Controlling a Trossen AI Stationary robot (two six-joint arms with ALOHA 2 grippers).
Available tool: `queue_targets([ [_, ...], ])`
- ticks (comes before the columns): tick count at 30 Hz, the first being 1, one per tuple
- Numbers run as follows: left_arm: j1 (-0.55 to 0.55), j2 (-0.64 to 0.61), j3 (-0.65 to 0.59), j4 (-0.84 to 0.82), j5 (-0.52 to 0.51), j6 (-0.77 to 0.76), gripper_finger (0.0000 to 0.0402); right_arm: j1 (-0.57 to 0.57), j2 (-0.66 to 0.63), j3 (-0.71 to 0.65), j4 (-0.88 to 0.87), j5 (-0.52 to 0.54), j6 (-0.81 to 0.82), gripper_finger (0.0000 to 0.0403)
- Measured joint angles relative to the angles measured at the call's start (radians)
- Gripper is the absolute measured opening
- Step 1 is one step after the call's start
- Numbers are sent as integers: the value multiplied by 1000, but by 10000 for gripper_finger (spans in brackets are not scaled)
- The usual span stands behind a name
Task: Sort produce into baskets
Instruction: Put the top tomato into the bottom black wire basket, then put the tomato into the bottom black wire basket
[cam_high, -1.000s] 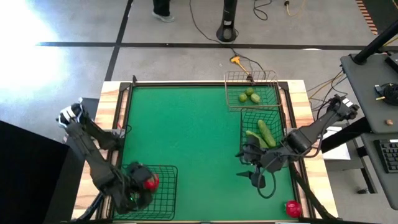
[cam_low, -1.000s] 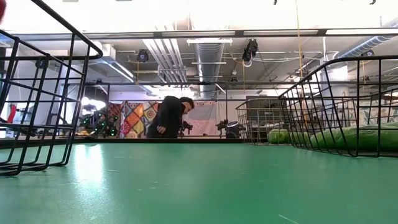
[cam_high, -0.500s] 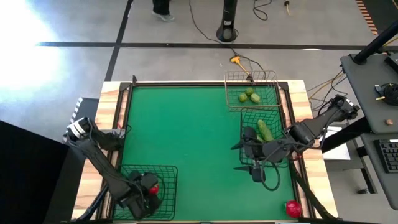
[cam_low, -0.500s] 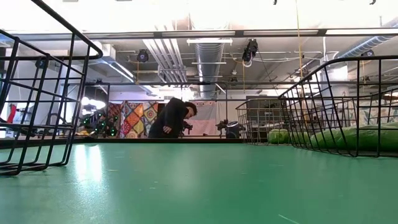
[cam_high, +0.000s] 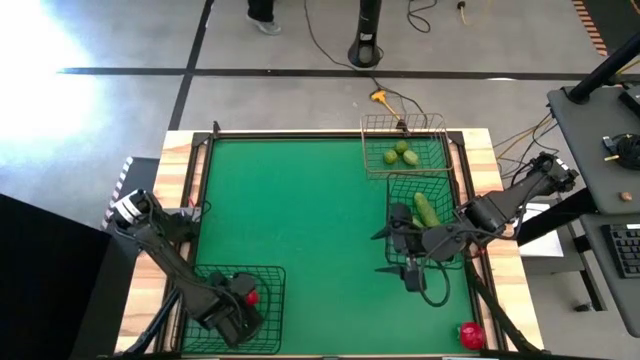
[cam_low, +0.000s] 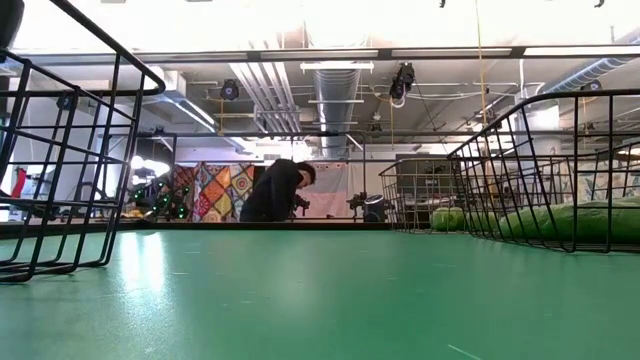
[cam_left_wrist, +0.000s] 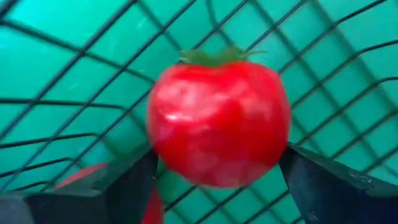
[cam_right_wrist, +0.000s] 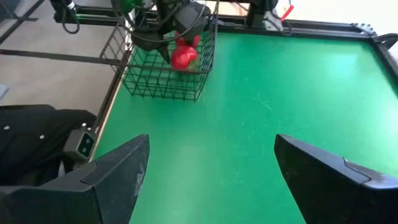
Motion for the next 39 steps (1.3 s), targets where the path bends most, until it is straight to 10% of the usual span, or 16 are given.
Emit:
queue_targets([
  [7, 2, 0, 24, -119, 13, 52, 329, 0, 0, 0, 7, 20, -13, 338],
  [14, 1, -3, 320, -482, -27, 151, 337, 0, 1, 20, 60, 20, -25, 338],
  [24, 67, -2, 559, -586, -632, 335, 337, 53, 6, -22, 79, 18, 39, 338],
  [30, 236, 0, 506, -440, -680, 677, 329, 190, 91, -44, 83, 18, 271, 338],
  [39, 490, 6, 364, 269, -623, 1410, 322, 364, 301, -34, -9, -186, 1006, 338],
])
